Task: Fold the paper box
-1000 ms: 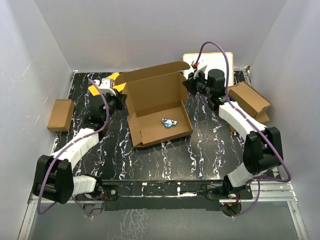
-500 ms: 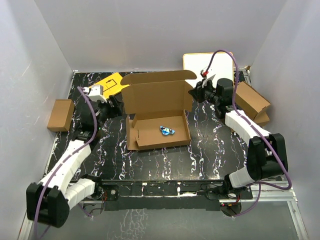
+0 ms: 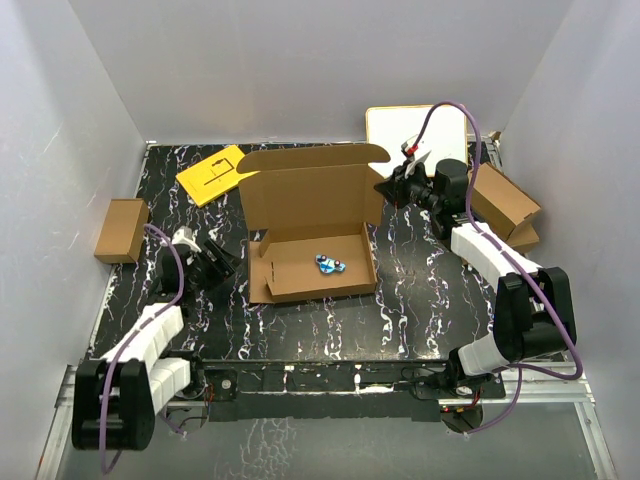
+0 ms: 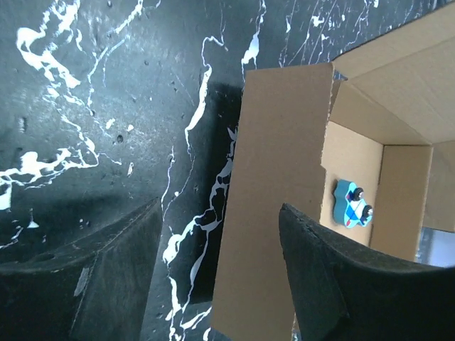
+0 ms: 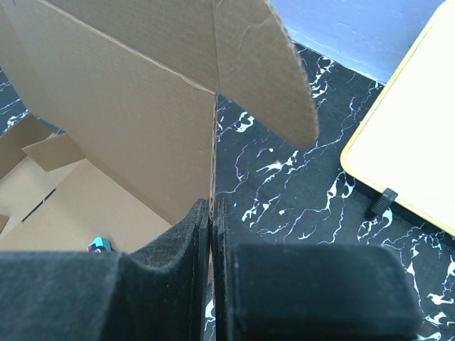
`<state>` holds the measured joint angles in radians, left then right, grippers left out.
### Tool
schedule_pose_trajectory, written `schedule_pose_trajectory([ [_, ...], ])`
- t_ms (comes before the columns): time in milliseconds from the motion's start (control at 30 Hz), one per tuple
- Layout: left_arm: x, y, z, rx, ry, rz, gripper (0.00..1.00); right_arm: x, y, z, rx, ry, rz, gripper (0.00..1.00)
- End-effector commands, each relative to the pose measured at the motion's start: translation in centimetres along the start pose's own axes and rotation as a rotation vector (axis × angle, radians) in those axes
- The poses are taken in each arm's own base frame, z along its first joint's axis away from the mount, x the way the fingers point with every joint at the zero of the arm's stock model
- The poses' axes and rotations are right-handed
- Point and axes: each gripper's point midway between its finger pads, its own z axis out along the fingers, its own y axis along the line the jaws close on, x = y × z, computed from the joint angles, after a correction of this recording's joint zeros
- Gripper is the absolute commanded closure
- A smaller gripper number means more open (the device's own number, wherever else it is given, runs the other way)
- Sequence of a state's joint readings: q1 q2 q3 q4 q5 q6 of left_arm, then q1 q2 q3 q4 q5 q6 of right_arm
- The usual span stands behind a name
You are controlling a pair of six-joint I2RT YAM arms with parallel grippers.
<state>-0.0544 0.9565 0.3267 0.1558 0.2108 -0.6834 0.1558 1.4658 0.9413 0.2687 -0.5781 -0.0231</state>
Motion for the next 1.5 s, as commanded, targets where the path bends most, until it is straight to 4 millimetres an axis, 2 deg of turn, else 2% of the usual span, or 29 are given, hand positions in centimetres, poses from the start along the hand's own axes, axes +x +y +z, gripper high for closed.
schedule_pose_trajectory([
  [0, -0.7, -3.1, 0.7, 0.217, 0.02, -0.094, 0.35, -2.1, 0.3, -0.4, -0.027, -0.077, -0.045, 0.92],
  [167, 0.5, -3.1, 1.8, 0.284, 0.07, -0.184, 0.35, -1.8, 0.3, -0.3, -0.036, -0.072, -0.032, 0.92],
  [400, 1.9, -2.9, 2.3, 0.332, 0.11, -0.257, 0.34, -1.3, 0.4, -0.2, -0.052, -0.06, -0.017, 0.92],
  [767, 1.1, -5.7, 0.9, 0.506, 0.104, -0.288, 0.34, -0.7, 0.5, -0.1, -0.064, -0.048, -0.002, 0.92],
  [1100, 1.2, -6.3, 1.1, 0.526, 0.151, -0.276, 0.35, -0.4, 0.8, 0.0, -0.08, -0.04, 0.017, 0.92],
  [1467, 1.8, -6.0, 1.8, 0.441, 0.184, -0.19, 0.38, -0.1, 1.0, 0.1, -0.089, -0.034, 0.031, 0.92],
])
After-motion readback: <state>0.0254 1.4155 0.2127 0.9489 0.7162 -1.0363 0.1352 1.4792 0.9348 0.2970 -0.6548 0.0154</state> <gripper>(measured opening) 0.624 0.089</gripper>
